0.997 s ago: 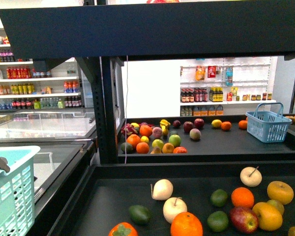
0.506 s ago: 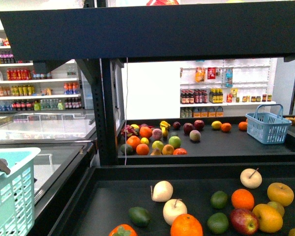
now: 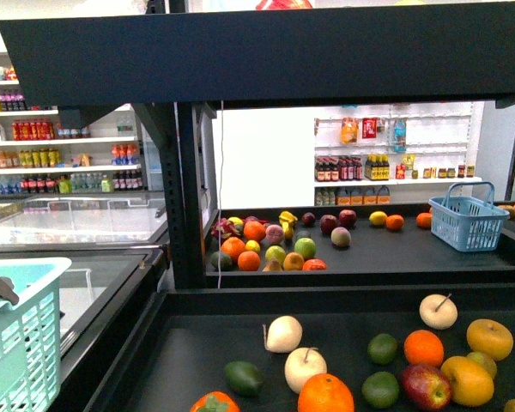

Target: Pick lemon from shelf

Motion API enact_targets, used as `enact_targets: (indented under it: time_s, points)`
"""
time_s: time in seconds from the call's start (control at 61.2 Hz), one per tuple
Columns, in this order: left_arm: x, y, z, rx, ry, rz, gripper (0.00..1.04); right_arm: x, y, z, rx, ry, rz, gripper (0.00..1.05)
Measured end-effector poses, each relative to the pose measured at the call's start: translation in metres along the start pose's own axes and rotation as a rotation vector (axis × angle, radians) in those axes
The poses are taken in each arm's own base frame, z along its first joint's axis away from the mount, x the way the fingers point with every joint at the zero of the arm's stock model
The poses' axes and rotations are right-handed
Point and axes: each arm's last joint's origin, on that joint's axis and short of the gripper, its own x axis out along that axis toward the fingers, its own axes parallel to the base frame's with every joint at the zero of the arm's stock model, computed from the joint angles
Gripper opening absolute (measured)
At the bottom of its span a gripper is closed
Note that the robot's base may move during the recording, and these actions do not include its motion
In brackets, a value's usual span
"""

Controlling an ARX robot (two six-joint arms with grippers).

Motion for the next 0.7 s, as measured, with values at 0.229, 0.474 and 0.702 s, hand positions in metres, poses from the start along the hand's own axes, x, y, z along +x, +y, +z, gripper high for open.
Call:
enact_targets:
  time_s: [0.229, 0.474, 0.702]
  points:
    - [-0.002, -0.013, 0.001, 0.005, 0.0, 0.081, 0.97, 0.0, 0.0, 0.0, 0.0, 0.0, 0.0, 0.97]
    - [-0.004, -0.018, 0.002, 0.002, -0.005, 0.111, 0.97, 0.0, 0.0, 0.0, 0.0, 0.0, 0.0, 0.97]
    - [-0.008, -0.027, 0.001, -0.001, -0.006, 0.15, 0.97, 0.0, 0.0, 0.0, 0.0, 0.0, 0.0, 0.97]
